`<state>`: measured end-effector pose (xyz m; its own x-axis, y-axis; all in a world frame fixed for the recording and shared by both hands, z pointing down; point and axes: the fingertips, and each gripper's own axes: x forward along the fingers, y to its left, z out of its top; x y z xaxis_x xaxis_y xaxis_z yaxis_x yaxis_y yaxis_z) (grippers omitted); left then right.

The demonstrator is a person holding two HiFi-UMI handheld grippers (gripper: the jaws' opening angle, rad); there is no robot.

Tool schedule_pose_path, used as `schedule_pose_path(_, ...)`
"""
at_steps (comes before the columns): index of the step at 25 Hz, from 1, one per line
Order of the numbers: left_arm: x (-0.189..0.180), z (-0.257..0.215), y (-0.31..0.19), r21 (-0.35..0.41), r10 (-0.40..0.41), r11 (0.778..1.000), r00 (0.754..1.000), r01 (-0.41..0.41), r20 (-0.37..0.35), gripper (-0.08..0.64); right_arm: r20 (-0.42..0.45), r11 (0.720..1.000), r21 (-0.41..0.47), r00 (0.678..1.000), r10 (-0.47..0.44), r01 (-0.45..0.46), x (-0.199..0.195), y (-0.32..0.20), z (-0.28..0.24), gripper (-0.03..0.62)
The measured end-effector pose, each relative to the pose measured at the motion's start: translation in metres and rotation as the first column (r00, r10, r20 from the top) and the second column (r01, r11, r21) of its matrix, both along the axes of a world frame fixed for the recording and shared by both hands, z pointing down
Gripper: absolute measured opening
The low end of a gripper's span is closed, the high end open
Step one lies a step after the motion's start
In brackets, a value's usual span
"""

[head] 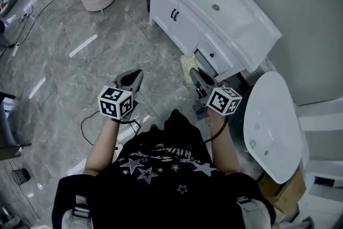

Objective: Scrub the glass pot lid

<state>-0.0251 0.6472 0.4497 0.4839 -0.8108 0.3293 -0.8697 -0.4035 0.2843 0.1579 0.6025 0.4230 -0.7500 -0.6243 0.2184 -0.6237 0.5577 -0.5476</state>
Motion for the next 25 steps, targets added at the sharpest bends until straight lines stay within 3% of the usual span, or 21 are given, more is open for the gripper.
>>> schedule_pose_path(10,-0.025,0.023,-0.055,-0.074,-0.057,0.996,0.998,0.057,0.002,0.008,0.010,0.998,-0.049,0.999,-0.050,0.050,-0.025,-0.078,0.023,0.067)
schedule_pose_path(15,-0.031,0.032,-0.116,-0.100,-0.100,0.990,0.995,0.100,0.008,0.008,0.031,0.996,-0.071,0.998,-0.059,0.061,-0.026,-0.150,0.036,0.068)
schedule_pose_path(25,-0.005,0.018,-0.262,-0.121,-0.095,0.988,0.996,0.093,-0.003,0.008,0.092,0.995,-0.072,0.993,-0.068,0.075,-0.011,-0.308,0.020,0.069)
